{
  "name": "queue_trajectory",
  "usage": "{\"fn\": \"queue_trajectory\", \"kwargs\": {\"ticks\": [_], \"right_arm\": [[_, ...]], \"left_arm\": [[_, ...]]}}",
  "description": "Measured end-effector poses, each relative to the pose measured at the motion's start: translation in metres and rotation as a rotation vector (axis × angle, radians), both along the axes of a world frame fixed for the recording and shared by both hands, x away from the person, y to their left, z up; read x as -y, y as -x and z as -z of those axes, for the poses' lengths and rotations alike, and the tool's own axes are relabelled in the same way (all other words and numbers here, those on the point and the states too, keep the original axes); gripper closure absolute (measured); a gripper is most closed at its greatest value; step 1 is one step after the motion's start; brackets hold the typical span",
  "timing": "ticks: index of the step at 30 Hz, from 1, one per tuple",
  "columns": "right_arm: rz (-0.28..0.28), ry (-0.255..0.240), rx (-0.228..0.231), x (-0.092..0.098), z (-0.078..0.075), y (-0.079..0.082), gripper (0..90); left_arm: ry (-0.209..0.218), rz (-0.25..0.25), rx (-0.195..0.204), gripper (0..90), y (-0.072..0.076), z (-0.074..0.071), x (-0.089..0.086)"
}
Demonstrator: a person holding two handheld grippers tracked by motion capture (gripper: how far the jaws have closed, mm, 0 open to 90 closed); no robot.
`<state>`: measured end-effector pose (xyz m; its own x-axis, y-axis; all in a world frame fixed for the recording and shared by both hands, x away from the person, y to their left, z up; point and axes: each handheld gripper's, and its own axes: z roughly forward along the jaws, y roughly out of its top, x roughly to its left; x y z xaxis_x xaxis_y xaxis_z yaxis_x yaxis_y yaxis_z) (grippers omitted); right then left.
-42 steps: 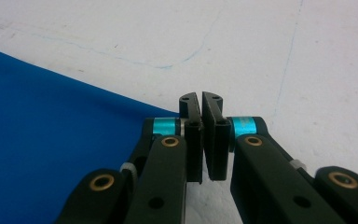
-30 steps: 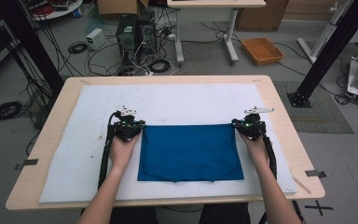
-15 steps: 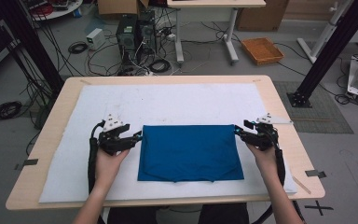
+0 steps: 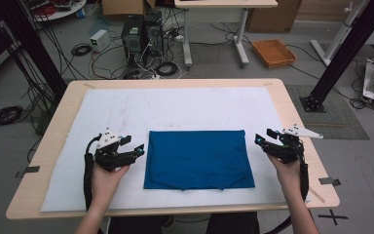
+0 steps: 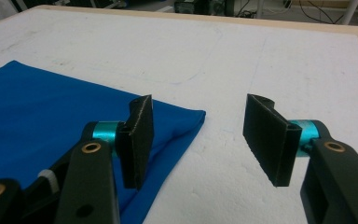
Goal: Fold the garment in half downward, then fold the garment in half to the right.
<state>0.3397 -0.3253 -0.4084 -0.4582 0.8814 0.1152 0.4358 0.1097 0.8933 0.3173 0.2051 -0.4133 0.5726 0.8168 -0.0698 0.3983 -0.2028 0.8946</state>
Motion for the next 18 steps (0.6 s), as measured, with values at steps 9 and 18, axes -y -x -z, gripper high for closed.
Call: {"fn": "queue_trajectory", "kwargs": {"ticks": [9,18], "right_arm": [[0.007,0.003,0.018,0.002,-0.003,0.001,42.3],[0.019,0.01,0.022,0.005,-0.002,0.002,42.1]], "left_arm": [[-0.003,0.014,0.004,36.9,0.006,-0.002,0.01],[0.021,-0.009,-0.091,37.6,0.012,0.004,0.016]]}}
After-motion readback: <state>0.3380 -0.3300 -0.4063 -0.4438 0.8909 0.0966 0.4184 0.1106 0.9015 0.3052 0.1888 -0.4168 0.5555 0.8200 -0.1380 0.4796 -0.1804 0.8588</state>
